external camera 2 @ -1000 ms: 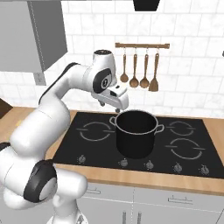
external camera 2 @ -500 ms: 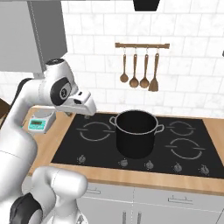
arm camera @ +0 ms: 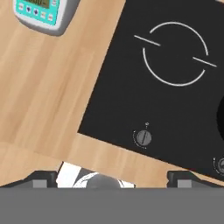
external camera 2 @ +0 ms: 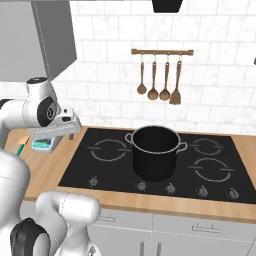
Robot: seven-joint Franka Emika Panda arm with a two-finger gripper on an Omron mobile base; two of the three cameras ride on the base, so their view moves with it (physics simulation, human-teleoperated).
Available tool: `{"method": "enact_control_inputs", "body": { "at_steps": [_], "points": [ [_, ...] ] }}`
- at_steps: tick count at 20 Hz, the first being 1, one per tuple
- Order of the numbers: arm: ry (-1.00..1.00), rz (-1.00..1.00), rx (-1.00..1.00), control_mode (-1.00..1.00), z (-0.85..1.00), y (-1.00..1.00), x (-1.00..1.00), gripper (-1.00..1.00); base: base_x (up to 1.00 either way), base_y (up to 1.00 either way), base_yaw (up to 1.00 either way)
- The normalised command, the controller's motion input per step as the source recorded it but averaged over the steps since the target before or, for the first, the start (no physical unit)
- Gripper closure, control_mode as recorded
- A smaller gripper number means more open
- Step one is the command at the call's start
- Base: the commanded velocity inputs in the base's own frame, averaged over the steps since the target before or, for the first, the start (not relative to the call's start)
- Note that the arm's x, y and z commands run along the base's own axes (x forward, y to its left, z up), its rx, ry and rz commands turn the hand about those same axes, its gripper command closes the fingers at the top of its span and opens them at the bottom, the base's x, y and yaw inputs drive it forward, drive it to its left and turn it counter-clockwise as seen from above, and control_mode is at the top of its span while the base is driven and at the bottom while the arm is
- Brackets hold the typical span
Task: Put the bell pepper and potato in the pot. Retrieve the spatula and lightly stir the vegetables in the pot.
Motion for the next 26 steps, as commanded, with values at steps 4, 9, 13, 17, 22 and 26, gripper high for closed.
{"method": "enact_control_inputs", "body": {
  "at_steps": [4,9,13,17,22,26],
  "points": [
    [0.14,0.71,-0.06,-1.00,-0.33,0.99,0.00,-1.00,0.00,0.00,0.00],
    [0.12,0.76,-0.05,-1.00,-0.33,0.90,-0.03,-1.00,0.00,0.00,0.00],
    [0.05,0.82,-0.06,-1.00,-0.33,0.69,-0.06,-1.00,0.00,0.00,0.00],
    [0.02,0.84,-0.07,-1.00,-0.34,0.58,-0.02,-1.00,0.00,0.00,0.00],
    [0.02,0.86,-0.06,-1.00,-0.40,0.43,0.00,-1.00,0.00,0.00,0.00],
    [0.06,0.80,-0.05,-1.00,-0.35,0.44,0.08,-1.00,0.00,0.00,0.00]
  ]
}}
